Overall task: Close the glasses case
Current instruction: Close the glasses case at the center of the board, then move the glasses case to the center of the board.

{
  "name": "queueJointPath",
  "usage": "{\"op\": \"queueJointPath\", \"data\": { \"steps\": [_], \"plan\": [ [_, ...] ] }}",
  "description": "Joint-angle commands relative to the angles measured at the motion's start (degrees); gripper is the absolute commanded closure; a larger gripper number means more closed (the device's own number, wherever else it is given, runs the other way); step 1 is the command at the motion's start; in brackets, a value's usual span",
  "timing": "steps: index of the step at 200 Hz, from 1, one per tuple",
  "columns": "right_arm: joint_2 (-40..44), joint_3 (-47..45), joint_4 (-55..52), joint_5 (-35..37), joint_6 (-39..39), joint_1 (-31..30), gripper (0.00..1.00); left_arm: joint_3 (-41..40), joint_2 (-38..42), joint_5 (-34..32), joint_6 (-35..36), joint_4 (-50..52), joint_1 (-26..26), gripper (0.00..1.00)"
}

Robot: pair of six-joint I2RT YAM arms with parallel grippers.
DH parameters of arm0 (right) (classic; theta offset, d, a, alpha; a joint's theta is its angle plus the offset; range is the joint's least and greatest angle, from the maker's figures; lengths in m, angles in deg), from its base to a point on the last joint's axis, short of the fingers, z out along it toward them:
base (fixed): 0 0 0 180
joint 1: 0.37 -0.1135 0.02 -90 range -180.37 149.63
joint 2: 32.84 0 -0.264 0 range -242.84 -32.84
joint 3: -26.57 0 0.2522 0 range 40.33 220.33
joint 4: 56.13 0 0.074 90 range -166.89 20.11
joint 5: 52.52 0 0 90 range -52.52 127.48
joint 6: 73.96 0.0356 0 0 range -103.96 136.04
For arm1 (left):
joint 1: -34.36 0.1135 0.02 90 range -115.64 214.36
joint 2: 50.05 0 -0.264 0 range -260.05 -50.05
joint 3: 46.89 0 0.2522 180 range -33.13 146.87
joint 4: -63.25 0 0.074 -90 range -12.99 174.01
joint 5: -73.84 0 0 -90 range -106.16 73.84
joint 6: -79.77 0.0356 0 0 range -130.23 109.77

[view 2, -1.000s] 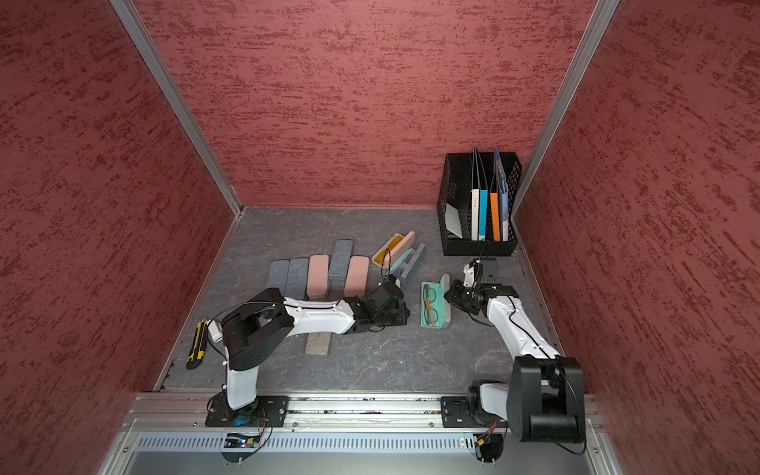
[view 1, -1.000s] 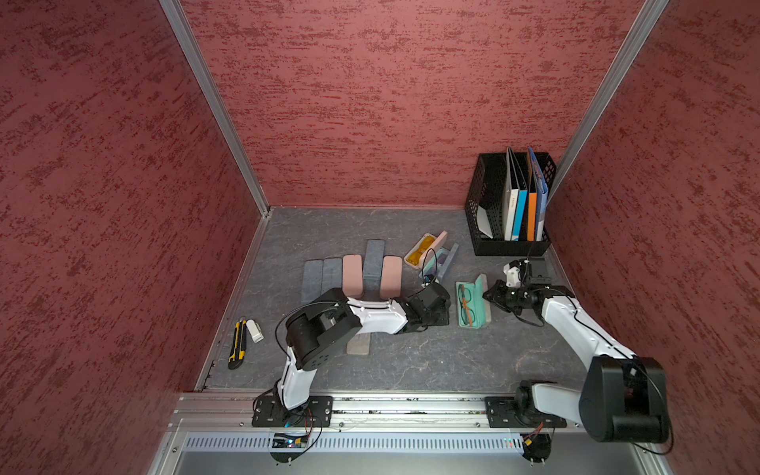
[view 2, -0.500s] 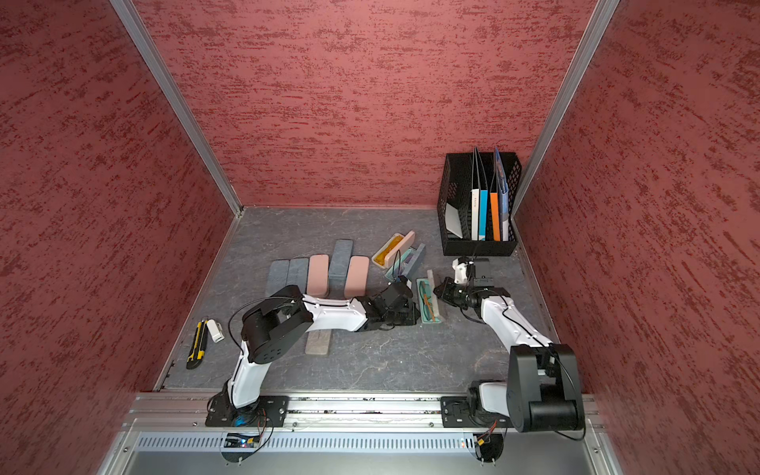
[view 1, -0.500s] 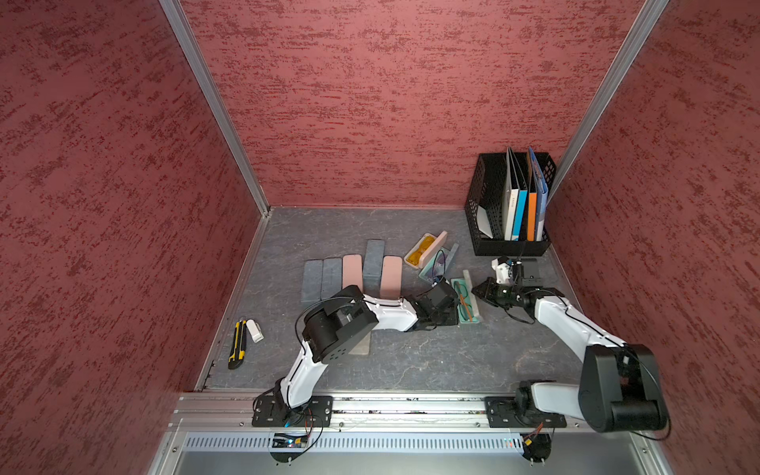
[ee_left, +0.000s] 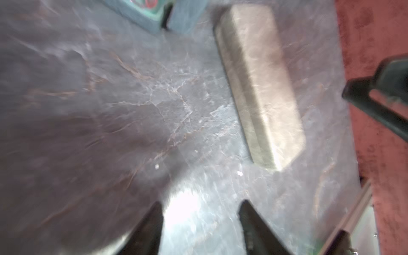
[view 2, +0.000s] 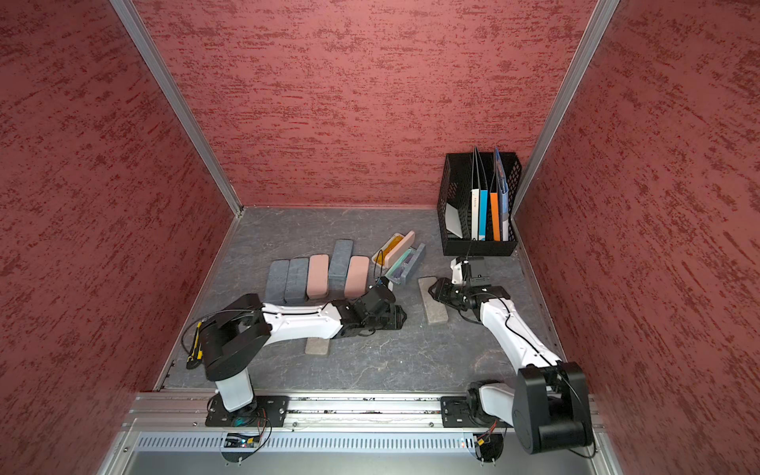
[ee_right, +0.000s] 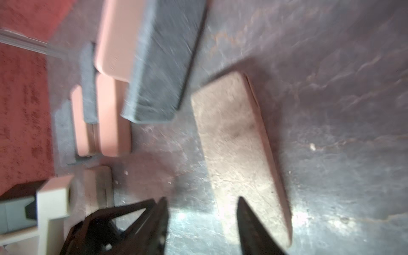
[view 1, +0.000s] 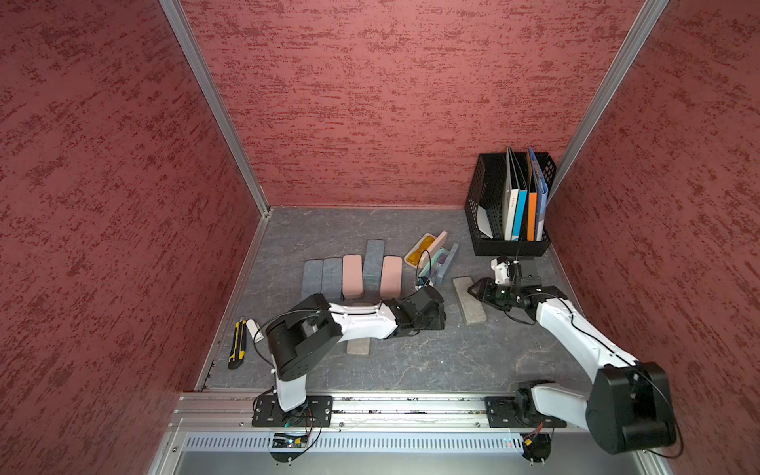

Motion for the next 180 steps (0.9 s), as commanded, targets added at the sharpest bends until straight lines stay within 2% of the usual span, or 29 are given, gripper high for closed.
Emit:
{"op": "queueJointPath", "data": {
  "steps": [1, 11, 17, 38, 53, 62, 101, 128, 155, 168, 180],
  "plan": [
    [0.51, 3.19, -6.01, 4.0, -2.52, 1.5, 0.29, 0.31, 4.99, -3.03, 2.67, 3.83, -2.03, 0.24],
    [-1.2, 3.39, -5.38, 3.44, -4.0, 1.95, 0.17, 0.07, 7.1, -3.12, 2.79, 4.25, -3.15, 0.17],
    [-3.02, 3.72, -5.01, 1.94, -5.06, 1.96, 0.14, -0.28, 8.94, -3.99, 2.96, 4.51, -4.0, 0.14],
    [-9.77, 4.02, -3.57, -0.4, -7.32, 1.62, 0.09, -2.06, 16.08, -7.27, 3.49, 6.89, -7.11, 0.03],
    [-11.19, 2.2, -0.82, 0.41, -7.29, 1.18, 0.02, -4.29, 22.19, -8.67, 3.89, 8.57, -8.41, 0.01],
    [-11.37, 1.26, 0.45, 0.51, -7.08, 0.6, 0.01, -5.69, 26.28, -9.79, 4.04, 10.03, -8.95, 0.0],
    [-14.11, 0.74, 0.76, 3.5, -6.77, -3.69, 0.02, -12.64, 41.34, -15.32, 2.36, 16.05, -10.81, 0.0],
    [-19.29, 2.16, 0.65, 7.19, -5.45, -8.95, 0.02, -16.7, 47.8, -17.77, 0.38, 20.62, -11.18, 0.0],
    [-24.0, 4.07, -1.46, 9.96, -2.48, -13.06, 0.16, -18.65, 52.19, -18.45, -0.09, 23.34, -11.36, 0.0],
    [-24.56, 3.84, -2.27, 12.55, -1.34, -14.88, 0.19, -19.01, 54.04, -18.94, 0.05, 24.69, -11.33, 0.0],
    [-24.02, 3.0, -2.81, 13.74, -0.2, -16.42, 0.26, -19.21, 55.28, -19.4, 0.03, 25.71, -11.35, 0.0]
  ]
}}
